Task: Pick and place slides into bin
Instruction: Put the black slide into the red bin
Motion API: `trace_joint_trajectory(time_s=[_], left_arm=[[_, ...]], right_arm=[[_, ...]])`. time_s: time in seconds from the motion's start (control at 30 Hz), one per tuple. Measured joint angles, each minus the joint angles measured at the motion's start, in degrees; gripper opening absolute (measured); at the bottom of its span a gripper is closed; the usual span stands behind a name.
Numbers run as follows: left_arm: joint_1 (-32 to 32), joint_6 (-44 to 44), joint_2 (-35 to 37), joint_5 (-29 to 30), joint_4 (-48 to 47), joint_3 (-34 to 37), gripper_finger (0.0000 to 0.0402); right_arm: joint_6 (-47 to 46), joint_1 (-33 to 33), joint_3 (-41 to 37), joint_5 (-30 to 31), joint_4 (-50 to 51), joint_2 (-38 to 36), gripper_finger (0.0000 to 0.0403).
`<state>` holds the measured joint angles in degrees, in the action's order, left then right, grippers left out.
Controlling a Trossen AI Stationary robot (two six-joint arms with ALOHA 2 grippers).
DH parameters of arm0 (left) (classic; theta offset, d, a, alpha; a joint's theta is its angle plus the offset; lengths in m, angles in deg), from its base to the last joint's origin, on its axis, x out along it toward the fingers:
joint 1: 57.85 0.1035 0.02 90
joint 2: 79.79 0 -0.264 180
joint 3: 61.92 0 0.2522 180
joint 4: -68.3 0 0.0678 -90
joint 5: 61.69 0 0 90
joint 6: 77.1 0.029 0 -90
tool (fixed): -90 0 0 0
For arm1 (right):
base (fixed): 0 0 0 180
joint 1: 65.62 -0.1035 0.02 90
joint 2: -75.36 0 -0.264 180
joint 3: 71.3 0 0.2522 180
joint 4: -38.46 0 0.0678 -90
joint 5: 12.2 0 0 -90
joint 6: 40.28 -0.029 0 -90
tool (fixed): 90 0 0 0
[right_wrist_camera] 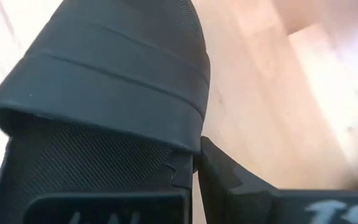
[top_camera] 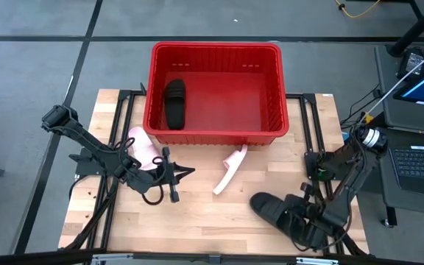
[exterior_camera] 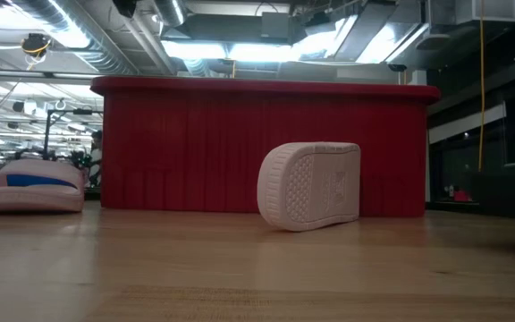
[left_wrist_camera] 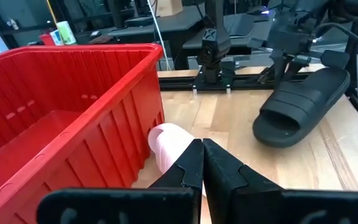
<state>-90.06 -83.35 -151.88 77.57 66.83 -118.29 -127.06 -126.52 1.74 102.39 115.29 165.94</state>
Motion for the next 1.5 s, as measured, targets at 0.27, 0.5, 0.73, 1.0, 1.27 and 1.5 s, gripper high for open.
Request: trace_joint_trajectory(time_s=[0.27,0.5,0.73,1.0,1.27,1.5], left_arm=[[0.0,-3.65,0.0,3.01,0.02,0.0,0.0002],[0.07,-5.0,0.0,3.15,2.12,-0.28,0.0002],[0.07,1.04,-1.99,1.74,1.57,-5.93,0.0002],[0.07,6.78,-12.02,1.66,-9.48,-20.33,0.0002],[0.21,5.97,-21.78,5.63,-24.12,-36.65,0.0002],[2.06,6.45,-29.26,5.66,-27.29,-44.83,0.0002]], right_arm=[[0.14,3.39,6.21,6.04,7.63,0.0,0.0012],[0.26,5.75,12.19,16.17,14.74,0.0,0.0012],[0.62,11.21,14.98,24.23,17.03,0.0,0.0012],[3.3,18.93,14.98,27.06,18.14,0.0,0.0012],[3.5,24.27,14.98,30.01,18.13,0.0,0.0013],[6.27,25.57,14.98,32.87,16.35,0.0,0.0011]])
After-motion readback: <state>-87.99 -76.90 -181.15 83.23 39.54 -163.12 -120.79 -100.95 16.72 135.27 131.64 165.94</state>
